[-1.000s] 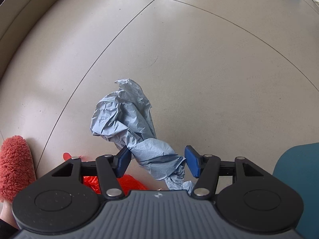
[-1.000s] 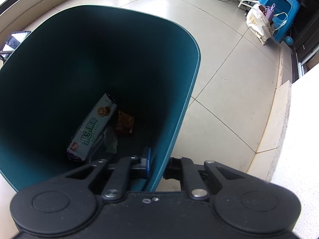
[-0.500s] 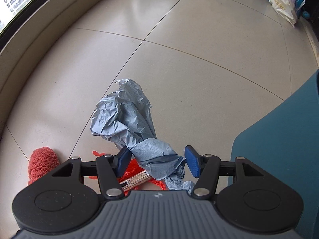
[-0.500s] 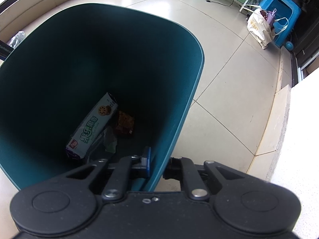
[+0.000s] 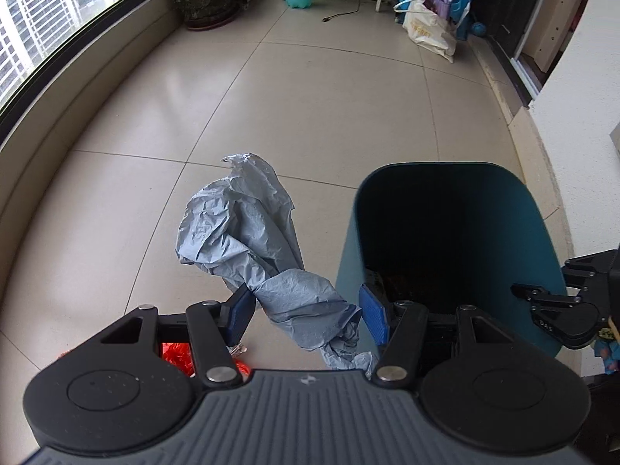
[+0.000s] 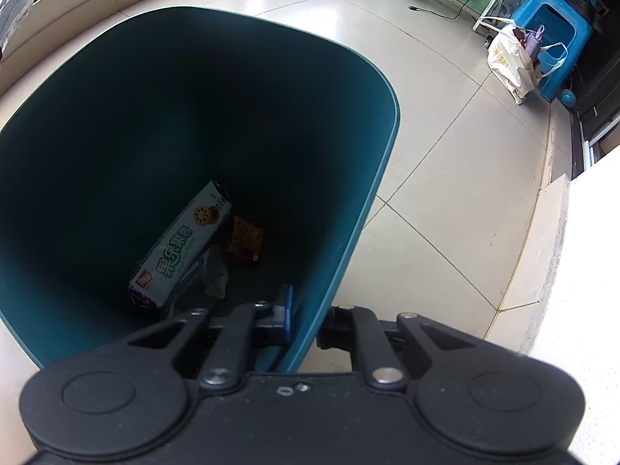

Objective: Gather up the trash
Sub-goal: 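Carry the grey paper over the bin and open the left tool, then move the left tool back down to the trash pile, then grasp the white snack stick on the red bag with the left tool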

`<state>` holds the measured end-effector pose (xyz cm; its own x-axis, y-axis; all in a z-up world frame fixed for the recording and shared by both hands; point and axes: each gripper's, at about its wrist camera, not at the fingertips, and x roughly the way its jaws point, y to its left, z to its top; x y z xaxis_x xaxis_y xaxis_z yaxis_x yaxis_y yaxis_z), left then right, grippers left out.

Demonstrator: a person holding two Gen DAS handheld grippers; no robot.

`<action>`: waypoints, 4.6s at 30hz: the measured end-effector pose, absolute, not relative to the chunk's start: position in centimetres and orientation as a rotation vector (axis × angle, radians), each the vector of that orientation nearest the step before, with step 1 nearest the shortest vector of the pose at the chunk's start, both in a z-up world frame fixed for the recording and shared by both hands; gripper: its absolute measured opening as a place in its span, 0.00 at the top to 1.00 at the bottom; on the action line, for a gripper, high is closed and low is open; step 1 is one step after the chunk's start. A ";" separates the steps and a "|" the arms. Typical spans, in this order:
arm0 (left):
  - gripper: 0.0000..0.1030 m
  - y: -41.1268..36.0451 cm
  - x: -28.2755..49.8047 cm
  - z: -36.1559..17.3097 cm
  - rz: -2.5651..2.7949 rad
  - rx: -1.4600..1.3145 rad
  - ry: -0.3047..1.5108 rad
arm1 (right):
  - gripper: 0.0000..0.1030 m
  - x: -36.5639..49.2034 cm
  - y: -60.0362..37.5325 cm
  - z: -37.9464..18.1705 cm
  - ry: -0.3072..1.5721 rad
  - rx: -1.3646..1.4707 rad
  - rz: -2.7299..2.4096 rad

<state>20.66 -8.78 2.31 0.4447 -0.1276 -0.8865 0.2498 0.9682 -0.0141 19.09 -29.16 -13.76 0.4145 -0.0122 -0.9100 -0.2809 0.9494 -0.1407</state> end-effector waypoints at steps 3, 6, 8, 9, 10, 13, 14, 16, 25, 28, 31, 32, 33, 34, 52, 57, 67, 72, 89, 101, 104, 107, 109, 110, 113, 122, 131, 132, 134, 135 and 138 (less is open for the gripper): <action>0.43 -10.7 20.2 2.2 -0.303 0.136 1.080 | 0.90 19.1 -29.3 -13.7 1.133 -0.288 0.173; 0.43 -13.6 20.4 1.8 -0.361 0.162 1.095 | 0.90 19.0 -29.5 -13.8 1.133 -0.286 0.174; 0.43 -15.6 20.6 0.6 -0.393 0.187 1.118 | 0.90 19.0 -29.5 -13.8 1.134 -0.283 0.174; 0.43 -16.3 20.6 -0.1 -0.405 0.194 1.132 | 0.90 19.0 -29.5 -13.8 1.134 -0.282 0.175; 0.43 -17.5 21.0 -1.3 -0.416 0.206 1.158 | 0.90 19.0 -29.5 -13.8 1.134 -0.282 0.175; 0.43 -19.8 21.3 -4.2 -0.429 0.240 1.222 | 0.90 19.0 -29.6 -13.7 1.134 -0.282 0.178; 0.43 -20.3 21.4 -5.2 -0.430 0.252 1.241 | 0.90 19.0 -29.6 -13.7 1.133 -0.281 0.179; 0.43 -21.0 21.5 -6.7 -0.429 0.269 1.271 | 0.90 19.0 -29.7 -13.7 1.132 -0.280 0.181; 0.42 -21.6 22.0 -10.4 -0.400 0.307 1.312 | 0.90 19.0 -30.1 -13.7 1.129 -0.267 0.189; 0.43 -21.4 22.1 -10.9 -0.396 0.285 1.317 | 0.90 18.9 -30.1 -13.7 1.129 -0.265 0.190; 0.38 -20.8 21.9 -10.7 -0.403 0.256 1.315 | 0.90 18.9 -30.2 -13.7 1.130 -0.261 0.191; 0.33 -20.7 21.7 -10.6 -0.403 0.258 1.302 | 0.90 18.9 -30.2 -13.7 1.131 -0.261 0.192; 0.32 -20.5 21.5 -10.4 -0.403 0.259 1.289 | 0.90 18.9 -30.2 -13.7 1.131 -0.261 0.192; 0.32 -20.2 21.2 -10.3 -0.406 0.254 1.281 | 0.90 18.9 -30.1 -13.7 1.131 -0.262 0.192; 0.32 -16.3 19.1 -3.8 -0.462 0.123 1.165 | 0.89 19.1 -30.0 -13.8 1.138 -0.267 0.191; 0.32 -14.4 18.0 -1.1 -0.437 0.099 1.119 | 0.89 19.2 -30.0 -13.8 1.139 -0.268 0.191; 0.27 -6.3 18.5 0.1 -0.251 0.053 1.085 | 0.89 19.2 -30.0 -13.9 1.139 -0.272 0.189; 0.23 -0.2 20.6 -2.2 -0.132 -0.024 1.149 | 0.89 19.3 -30.0 -13.9 1.140 -0.271 0.190; 0.23 1.3 24.3 -18.7 -0.239 0.208 1.396 | 0.88 19.5 -30.5 -14.0 1.149 -0.255 0.191; 0.26 1.2 27.5 -25.4 -0.266 0.244 1.480 | 0.87 19.6 -30.5 -14.3 1.153 -0.259 0.199; 0.40 1.5 28.2 -26.6 -0.241 0.242 1.495 | 0.87 19.7 -30.6 -14.3 1.156 -0.255 0.200; 0.40 1.7 28.5 -27.5 -0.238 0.245 1.496 | 0.87 19.7 -30.7 -14.3 1.157 -0.253 0.200; 0.40 1.7 28.7 -28.0 -0.234 0.261 1.497 | 0.87 19.8 -30.7 -14.3 1.159 -0.250 0.200; 0.40 1.8 28.7 -28.2 -0.233 0.261 1.500 | 0.87 19.8 -30.8 -14.3 1.161 -0.249 0.200; 0.40 1.8 28.8 -28.8 -0.231 0.265 1.501 | 0.87 19.9 -30.8 -14.5 1.165 -0.250 0.197; 0.73 1.8 28.4 -29.2 -0.201 0.296 1.471 | 0.87 20.1 -30.7 -14.8 1.174 -0.251 0.193; 0.93 3.3 28.5 -26.7 -0.175 0.215 1.457 | 0.87 20.2 -30.8 -14.8 1.171 -0.246 0.195; 0.93 3.2 28.4 -26.5 -0.167 0.227 1.451 | 0.87 20.2 -30.8 -14.7 1.171 -0.243 0.195; 0.93 2.8 28.2 -26.4 -0.192 0.222 1.443 | 0.87 20.2 -31.0 -14.7 1.170 -0.239 0.194; 0.92 2.4 28.1 -26.3 -0.208 0.219 1.447 | 0.87 20.2 -31.0 -14.6 1.170 -0.242 0.195; 0.83 1.1 27.9 -26.7 -0.233 0.248 1.455 | 0.87 20.1 -31.0 -14.6 1.168 -0.244 0.196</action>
<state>27.88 1.10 -26.71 0.1022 -0.0059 -0.9948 0.3046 0.9521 0.0257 20.15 -31.05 -14.59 0.3801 0.0257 -0.9246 -0.2779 0.9566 -0.0877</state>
